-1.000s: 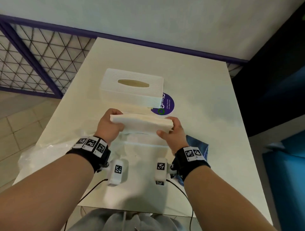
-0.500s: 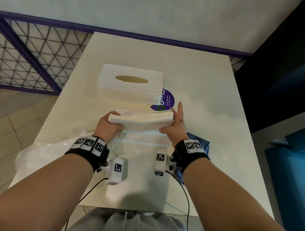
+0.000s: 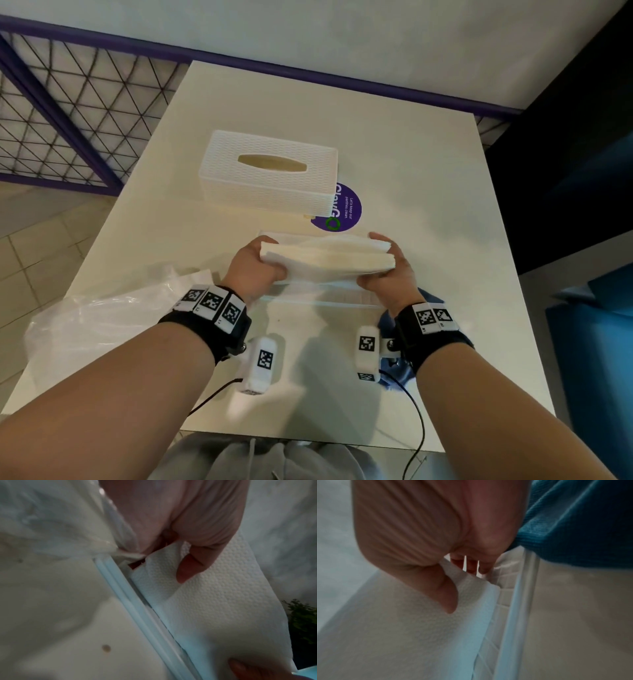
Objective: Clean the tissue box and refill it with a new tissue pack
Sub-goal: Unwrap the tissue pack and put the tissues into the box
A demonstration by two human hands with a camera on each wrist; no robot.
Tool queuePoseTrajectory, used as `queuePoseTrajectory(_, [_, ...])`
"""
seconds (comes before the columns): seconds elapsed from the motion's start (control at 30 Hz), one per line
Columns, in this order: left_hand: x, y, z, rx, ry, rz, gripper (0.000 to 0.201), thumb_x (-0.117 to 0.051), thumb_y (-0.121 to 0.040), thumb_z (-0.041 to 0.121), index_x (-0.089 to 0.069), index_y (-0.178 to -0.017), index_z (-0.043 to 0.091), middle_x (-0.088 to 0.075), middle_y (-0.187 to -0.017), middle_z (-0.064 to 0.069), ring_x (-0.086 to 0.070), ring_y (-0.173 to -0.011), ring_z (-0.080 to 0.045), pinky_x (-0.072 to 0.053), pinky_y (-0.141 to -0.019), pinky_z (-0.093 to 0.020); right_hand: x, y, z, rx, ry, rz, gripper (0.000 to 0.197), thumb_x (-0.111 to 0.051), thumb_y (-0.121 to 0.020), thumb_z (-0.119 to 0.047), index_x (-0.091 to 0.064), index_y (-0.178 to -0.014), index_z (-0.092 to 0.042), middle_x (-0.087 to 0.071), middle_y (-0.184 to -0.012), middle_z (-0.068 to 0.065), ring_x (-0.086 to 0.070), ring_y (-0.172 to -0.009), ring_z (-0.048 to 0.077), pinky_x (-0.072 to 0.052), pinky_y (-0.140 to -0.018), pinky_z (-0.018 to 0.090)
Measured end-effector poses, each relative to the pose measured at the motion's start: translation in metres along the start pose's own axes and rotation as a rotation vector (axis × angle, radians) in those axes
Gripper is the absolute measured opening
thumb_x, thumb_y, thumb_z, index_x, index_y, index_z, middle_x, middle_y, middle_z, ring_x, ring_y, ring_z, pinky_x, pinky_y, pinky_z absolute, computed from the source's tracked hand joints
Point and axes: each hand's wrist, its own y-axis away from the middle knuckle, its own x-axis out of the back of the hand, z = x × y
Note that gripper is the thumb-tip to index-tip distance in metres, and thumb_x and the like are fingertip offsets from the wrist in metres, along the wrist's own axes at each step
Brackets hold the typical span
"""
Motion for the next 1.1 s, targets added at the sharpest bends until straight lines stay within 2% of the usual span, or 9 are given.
queuePoseTrajectory(0.07, [0.003,-0.002,0.001,-0.032,-0.003,0.002,0.043,-0.059,-0.048,0.002,-0.057,-0.084,0.026,-0.062,-0.083,-0.004,-0.056,-0.08,-0.021,-0.048,-0.074,-0.036,-0.001,-0.001,0.0,-0.017,-0.006,0.015,0.059,-0.078,-0.063,0.0,-0.059,-0.102,-0.04,-0.068,-0.105,0.0,-0.067,-0.09,0.008,-0.055,-0.084,0.028])
queuePoseTrajectory(0.13, [0.005,-0.002,0.001,-0.056,-0.019,-0.006,0.051,-0.058,-0.047,0.003,-0.055,-0.091,0.029,-0.061,-0.089,-0.004,-0.056,-0.085,-0.023,-0.049,-0.079,-0.039,-0.003,-0.002,-0.001,-0.017,-0.048,0.005,0.055,-0.077,-0.062,0.002,-0.062,-0.098,-0.037,-0.07,-0.096,-0.003,-0.066,-0.086,0.013,-0.056,-0.085,0.037])
queuePoseTrajectory(0.2, [0.004,0.0,0.002,-0.068,-0.023,-0.003,0.052,-0.056,-0.046,0.004,-0.053,-0.092,0.029,-0.059,-0.088,-0.003,-0.055,-0.085,-0.024,-0.049,-0.078,-0.04,-0.005,-0.002,-0.003,0.013,-0.086,0.026,0.056,-0.073,-0.062,0.01,-0.06,-0.094,-0.034,-0.066,-0.09,-0.005,-0.062,-0.08,0.013,-0.055,-0.079,0.036])
queuePoseTrajectory(0.37, [0.0,0.005,-0.001,-0.075,0.06,-0.002,0.056,-0.051,-0.045,-0.001,-0.054,-0.088,0.035,-0.054,-0.087,0.0,-0.048,-0.08,-0.022,-0.045,-0.07,-0.041,-0.007,0.004,-0.004,0.004,-0.218,0.021,0.067,-0.059,-0.064,0.021,-0.061,-0.103,-0.033,-0.055,-0.097,-0.003,-0.058,-0.076,0.013,-0.052,-0.069,0.027])
queuePoseTrajectory(0.53, [0.0,0.006,-0.005,-0.09,0.037,0.008,0.053,-0.054,-0.048,-0.002,-0.057,-0.088,0.033,-0.059,-0.095,0.004,-0.053,-0.086,-0.019,-0.053,-0.081,-0.05,-0.006,0.005,-0.003,0.044,-0.184,0.015,0.056,-0.061,-0.065,0.02,-0.062,-0.094,-0.028,-0.064,-0.092,-0.002,-0.059,-0.078,0.009,-0.051,-0.07,0.027])
queuePoseTrajectory(0.63, [-0.001,0.006,-0.004,-0.098,-0.092,0.035,0.04,-0.063,-0.057,0.007,-0.055,-0.087,0.031,-0.061,-0.089,0.002,-0.056,-0.084,-0.02,-0.052,-0.078,-0.038,-0.007,0.004,-0.003,0.059,-0.116,0.021,0.044,-0.068,-0.071,0.012,-0.06,-0.09,-0.026,-0.064,-0.085,-0.006,-0.06,-0.074,0.009,-0.052,-0.073,0.028])
queuePoseTrajectory(0.77, [0.002,-0.001,0.014,-0.181,-0.299,0.068,0.038,-0.074,-0.08,0.021,-0.054,-0.112,0.02,-0.066,-0.105,0.0,-0.062,-0.095,-0.019,-0.05,-0.086,-0.035,0.004,-0.005,-0.019,0.05,-0.018,0.072,0.036,-0.074,-0.076,-0.007,-0.056,-0.103,-0.021,-0.068,-0.087,-0.006,-0.065,-0.081,0.014,-0.054,-0.074,0.028])
queuePoseTrajectory(0.93, [0.008,-0.016,0.035,-0.119,-0.505,0.08,0.053,-0.075,-0.08,0.034,-0.053,-0.122,0.011,-0.066,-0.106,-0.003,-0.063,-0.093,-0.022,-0.051,-0.083,-0.036,0.015,-0.022,-0.025,-0.114,-0.002,0.019,0.067,-0.081,-0.071,-0.018,-0.046,-0.128,-0.025,-0.071,-0.102,0.005,-0.069,-0.093,0.024,-0.055,-0.088,0.044])
queuePoseTrajectory(1.1, [0.008,-0.019,0.023,-0.024,-0.715,-0.009,0.061,-0.073,-0.081,0.037,-0.049,-0.129,0.008,-0.064,-0.119,-0.006,-0.06,-0.099,-0.022,-0.046,-0.084,-0.031,0.009,-0.02,-0.01,-0.203,0.157,0.012,0.078,-0.083,-0.068,-0.025,-0.042,-0.134,-0.022,-0.066,-0.108,0.011,-0.065,-0.1,0.028,-0.052,-0.094,0.046])
